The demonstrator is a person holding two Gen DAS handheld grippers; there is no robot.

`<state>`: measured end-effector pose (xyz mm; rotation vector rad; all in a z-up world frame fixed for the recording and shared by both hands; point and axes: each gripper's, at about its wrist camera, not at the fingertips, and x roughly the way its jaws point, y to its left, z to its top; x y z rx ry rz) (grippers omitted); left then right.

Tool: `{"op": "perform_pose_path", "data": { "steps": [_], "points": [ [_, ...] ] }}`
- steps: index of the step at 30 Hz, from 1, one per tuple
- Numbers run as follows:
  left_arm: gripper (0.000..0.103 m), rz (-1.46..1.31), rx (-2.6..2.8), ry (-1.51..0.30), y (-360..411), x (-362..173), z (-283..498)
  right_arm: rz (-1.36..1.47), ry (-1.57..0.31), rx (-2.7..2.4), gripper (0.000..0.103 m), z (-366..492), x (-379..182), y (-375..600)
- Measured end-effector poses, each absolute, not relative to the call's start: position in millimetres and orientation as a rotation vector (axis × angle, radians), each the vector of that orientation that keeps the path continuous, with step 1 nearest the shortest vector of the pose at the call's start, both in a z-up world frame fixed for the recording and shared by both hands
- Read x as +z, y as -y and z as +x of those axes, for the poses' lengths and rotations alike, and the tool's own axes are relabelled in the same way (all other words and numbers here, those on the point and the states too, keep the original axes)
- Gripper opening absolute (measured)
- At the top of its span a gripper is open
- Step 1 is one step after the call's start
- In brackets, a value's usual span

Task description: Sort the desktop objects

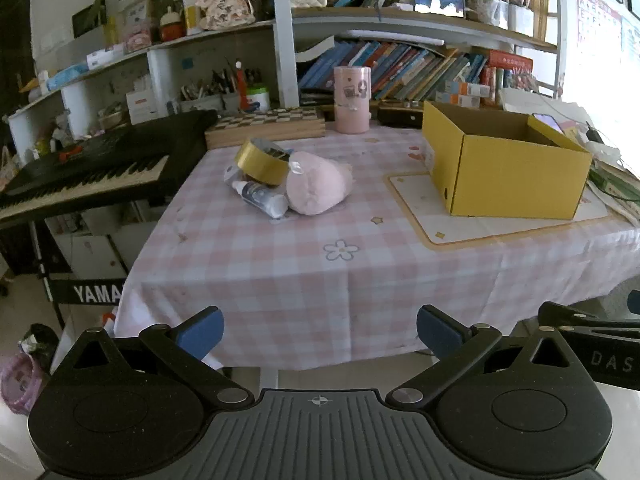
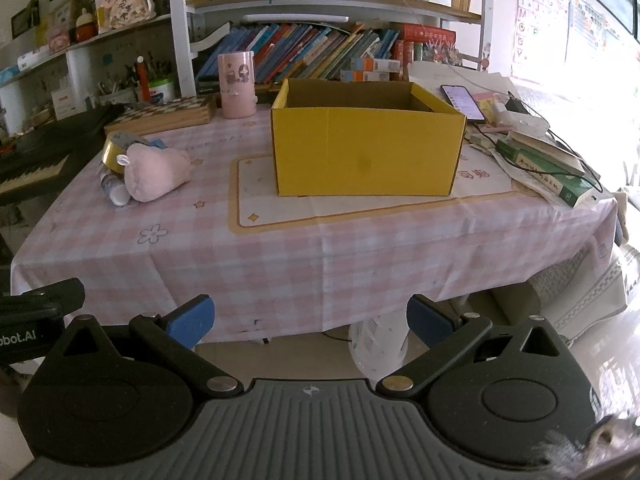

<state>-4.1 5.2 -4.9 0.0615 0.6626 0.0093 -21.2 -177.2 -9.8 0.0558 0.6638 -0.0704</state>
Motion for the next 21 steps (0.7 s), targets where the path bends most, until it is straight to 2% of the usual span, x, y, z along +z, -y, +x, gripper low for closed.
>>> {"op": "perform_pose_path", "data": {
  "steps": [21],
  "points": [
    [0.103, 0.064, 0.017, -0.663, -6.5, -2.9, -5.2, 0.043, -0.666, -0.053, 0.103, -21.4, -9.7, 172.6]
  ]
}}
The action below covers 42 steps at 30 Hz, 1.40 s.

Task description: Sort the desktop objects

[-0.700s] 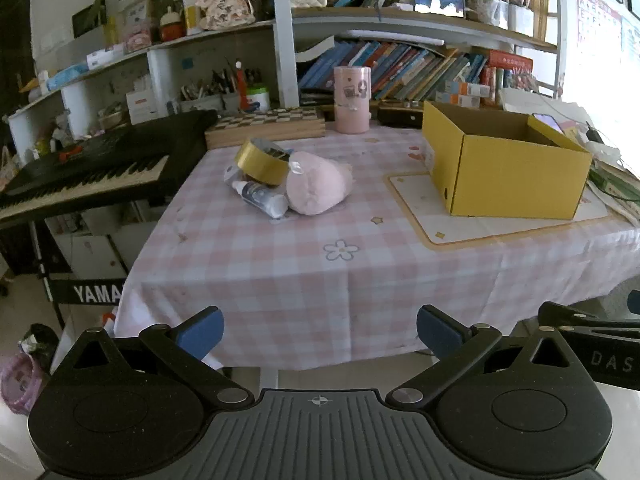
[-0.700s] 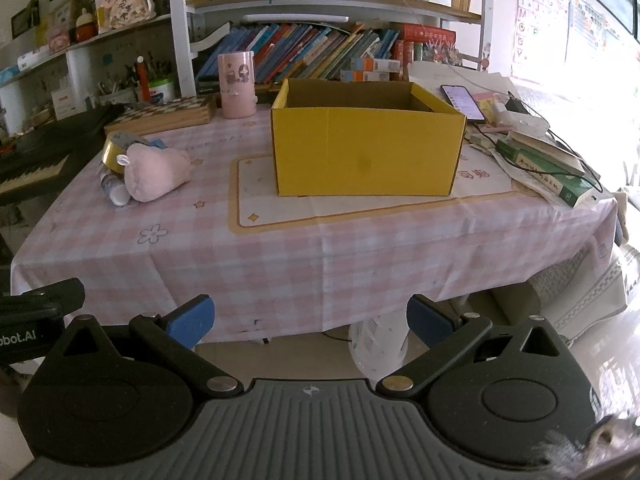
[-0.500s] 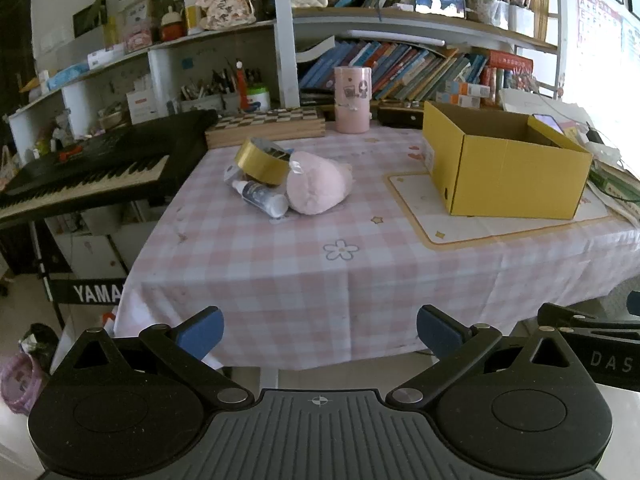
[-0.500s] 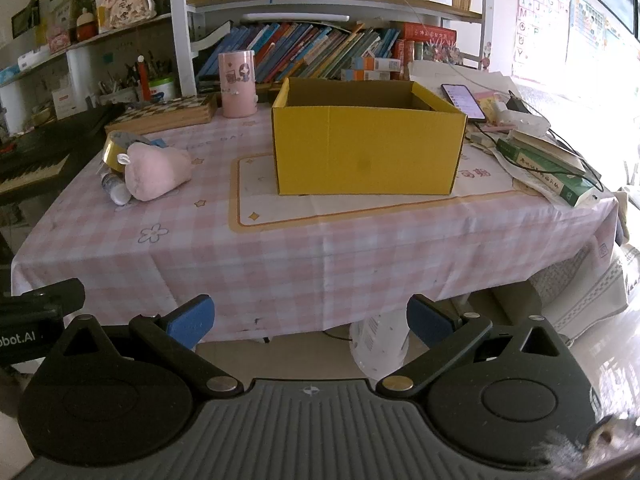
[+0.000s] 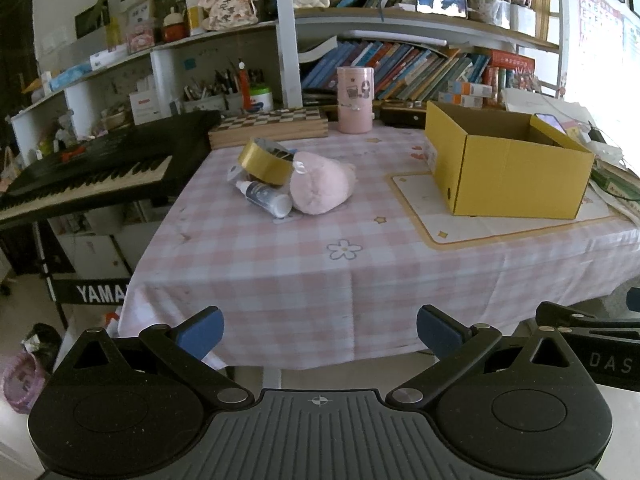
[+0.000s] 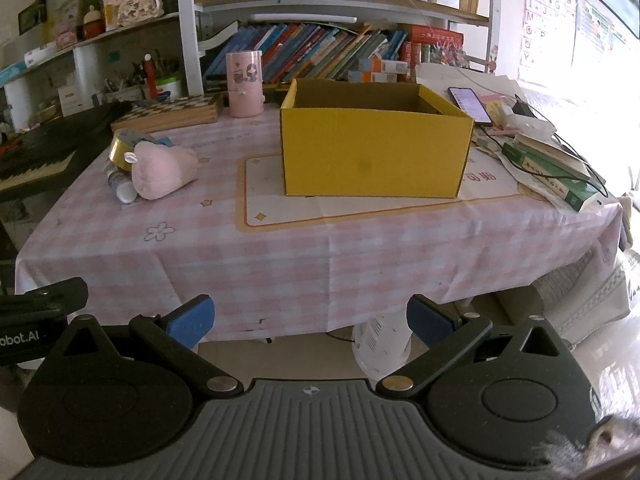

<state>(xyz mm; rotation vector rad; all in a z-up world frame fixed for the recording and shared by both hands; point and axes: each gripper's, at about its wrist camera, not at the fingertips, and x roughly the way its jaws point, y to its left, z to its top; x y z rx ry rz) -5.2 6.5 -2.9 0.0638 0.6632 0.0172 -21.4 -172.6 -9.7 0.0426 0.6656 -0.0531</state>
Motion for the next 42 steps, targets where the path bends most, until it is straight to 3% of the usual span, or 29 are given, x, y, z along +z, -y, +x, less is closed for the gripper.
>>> {"op": "perform_pose_path", "data": {
  "steps": [42],
  "points": [
    [0.103, 0.061, 0.022, -0.675, -14, -4, 6, 0.031, -0.654, -0.012, 0.103, -11, -7, 159]
  ]
}}
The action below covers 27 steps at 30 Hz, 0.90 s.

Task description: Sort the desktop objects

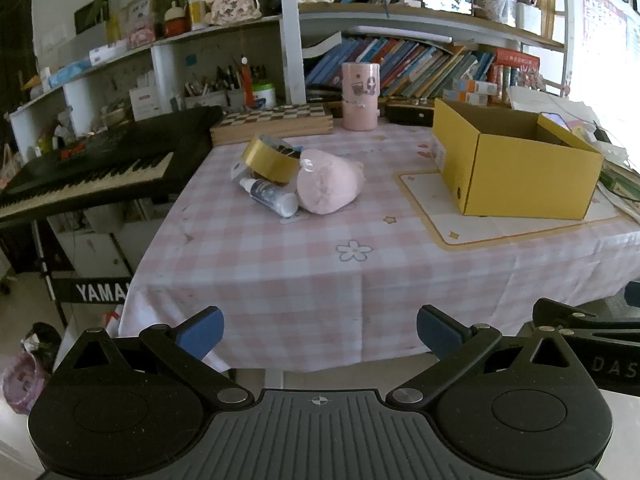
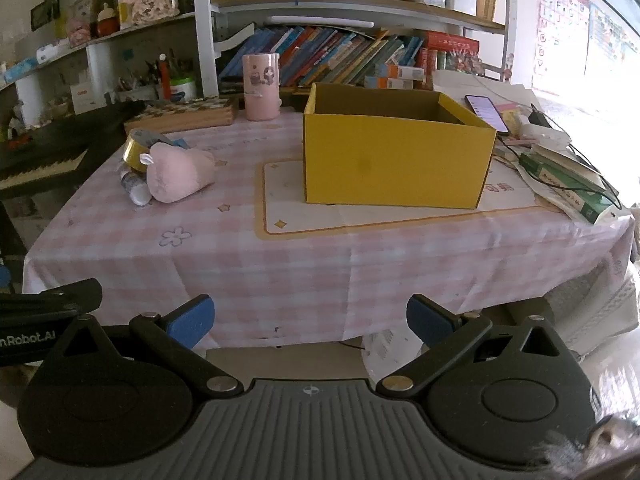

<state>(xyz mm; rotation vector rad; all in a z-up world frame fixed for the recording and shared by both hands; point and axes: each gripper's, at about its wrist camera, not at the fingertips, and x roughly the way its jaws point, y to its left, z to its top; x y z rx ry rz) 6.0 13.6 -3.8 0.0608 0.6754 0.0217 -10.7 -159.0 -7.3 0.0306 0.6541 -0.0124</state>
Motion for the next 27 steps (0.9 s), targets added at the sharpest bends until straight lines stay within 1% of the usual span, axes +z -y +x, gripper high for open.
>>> {"op": "perform_pose_path", "data": {
  "steps": [27],
  "points": [
    [0.103, 0.045, 0.08, -0.697, -38, -9, 9, 0.025, -0.665, 0.057, 0.103, 0, -9, 139]
  ]
}}
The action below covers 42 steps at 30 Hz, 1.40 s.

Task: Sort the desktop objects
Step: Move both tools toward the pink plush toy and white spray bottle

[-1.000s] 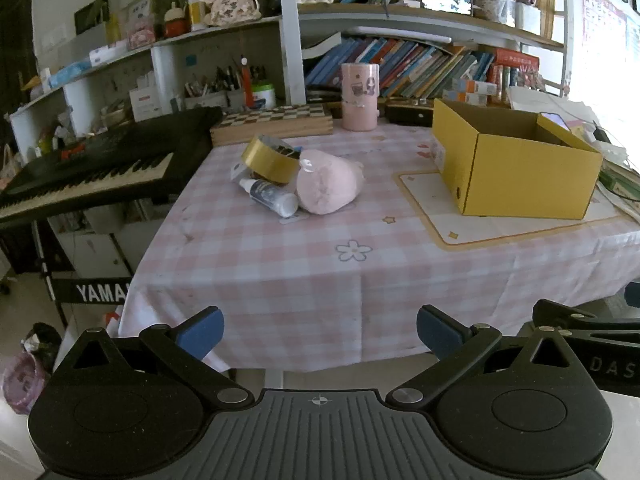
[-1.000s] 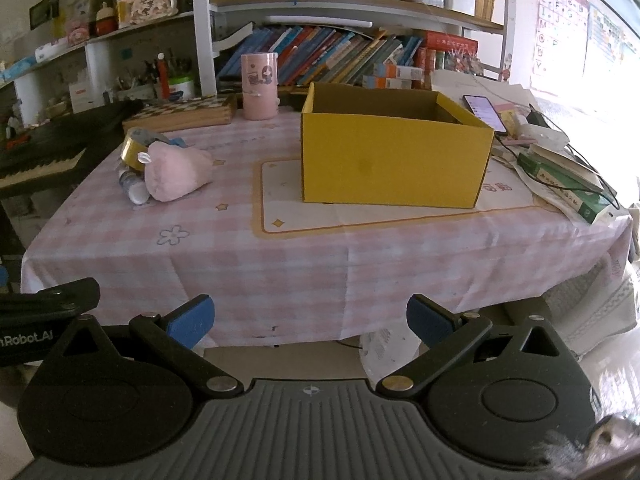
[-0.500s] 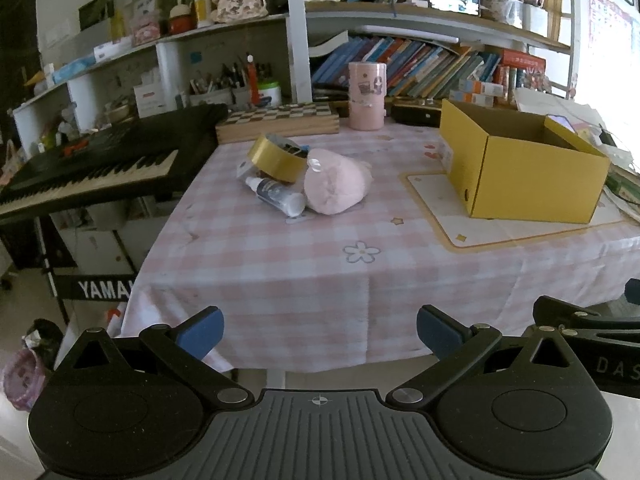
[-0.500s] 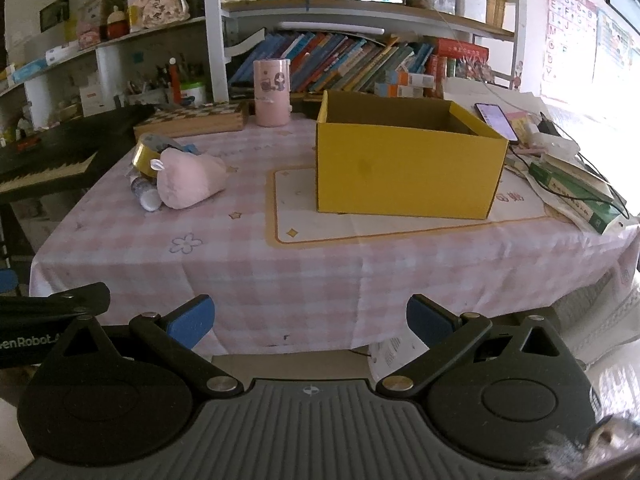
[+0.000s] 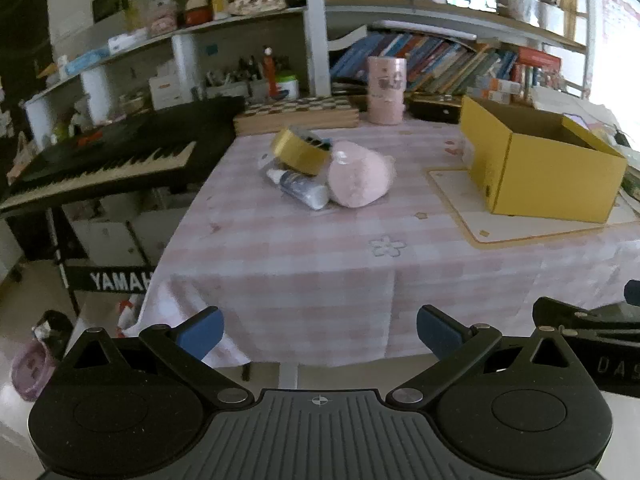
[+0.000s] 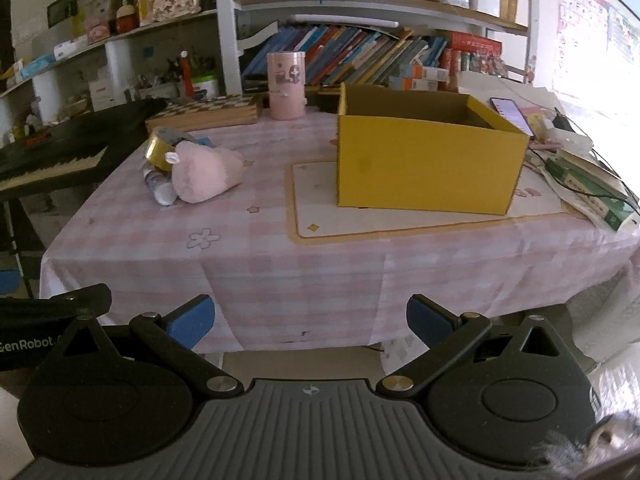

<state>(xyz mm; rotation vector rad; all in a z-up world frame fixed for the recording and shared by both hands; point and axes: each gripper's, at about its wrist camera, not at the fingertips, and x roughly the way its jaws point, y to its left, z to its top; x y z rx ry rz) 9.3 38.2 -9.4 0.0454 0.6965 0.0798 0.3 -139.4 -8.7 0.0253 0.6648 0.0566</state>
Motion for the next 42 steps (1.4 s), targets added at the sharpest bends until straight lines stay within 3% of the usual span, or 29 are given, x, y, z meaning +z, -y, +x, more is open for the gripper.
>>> {"op": "perform_pose_path", "data": {
  "steps": [20, 42],
  "points": [
    [0.103, 0.044, 0.204, -0.67, -76, -7, 17, 0.016, -0.653, 0.181, 0.103, 33, -13, 101],
    [0.103, -0.019, 0.209, -0.722, -99, -21, 100, -0.031, -0.647, 0.288, 0.103, 109, -18, 79]
  ]
}}
